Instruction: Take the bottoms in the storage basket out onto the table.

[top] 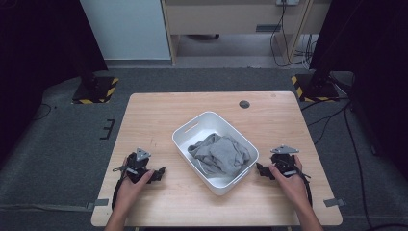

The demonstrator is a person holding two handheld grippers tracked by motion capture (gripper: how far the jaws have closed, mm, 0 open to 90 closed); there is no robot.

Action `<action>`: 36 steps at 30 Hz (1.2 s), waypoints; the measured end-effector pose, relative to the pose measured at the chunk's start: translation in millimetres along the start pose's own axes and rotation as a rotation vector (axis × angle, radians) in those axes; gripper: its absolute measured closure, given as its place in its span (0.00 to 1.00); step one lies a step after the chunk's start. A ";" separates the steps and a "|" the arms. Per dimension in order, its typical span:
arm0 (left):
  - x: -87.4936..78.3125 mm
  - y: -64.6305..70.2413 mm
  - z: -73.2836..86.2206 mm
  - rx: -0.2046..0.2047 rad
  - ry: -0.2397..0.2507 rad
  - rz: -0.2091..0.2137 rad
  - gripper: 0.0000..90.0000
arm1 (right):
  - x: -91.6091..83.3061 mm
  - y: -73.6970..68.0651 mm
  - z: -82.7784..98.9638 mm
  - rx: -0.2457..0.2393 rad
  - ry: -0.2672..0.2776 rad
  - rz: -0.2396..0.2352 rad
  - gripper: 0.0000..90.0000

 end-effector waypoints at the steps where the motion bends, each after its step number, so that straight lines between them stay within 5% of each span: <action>1: 0.0 0.0 0.0 0.000 0.000 0.000 0.00 | 0.0 0.0 0.0 0.000 0.000 0.000 0.04; 16: 0.0 0.2 0.1 -0.001 0.000 -0.002 0.00 | -13.5 -6.2 0.3 0.012 0.030 -0.012 0.07; 25: -0.9 1.0 1.0 -0.001 -0.001 -0.005 0.00 | -54.2 2.8 -23.7 -0.026 0.052 0.028 0.09; 36: -0.7 1.1 0.9 -0.002 -0.001 -0.005 0.00 | -97.5 20.4 -61.1 -0.015 0.116 -0.009 0.09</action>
Point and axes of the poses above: each handheld gripper's, and its own axes: x roughly forward along the jaws, z roughly out of its underside, y roughly to its right, the point moved 5 cm from there along x, roughly forward along the jaws, and after that the axes turned 10 degrees about -x, right-handed, at the moved point
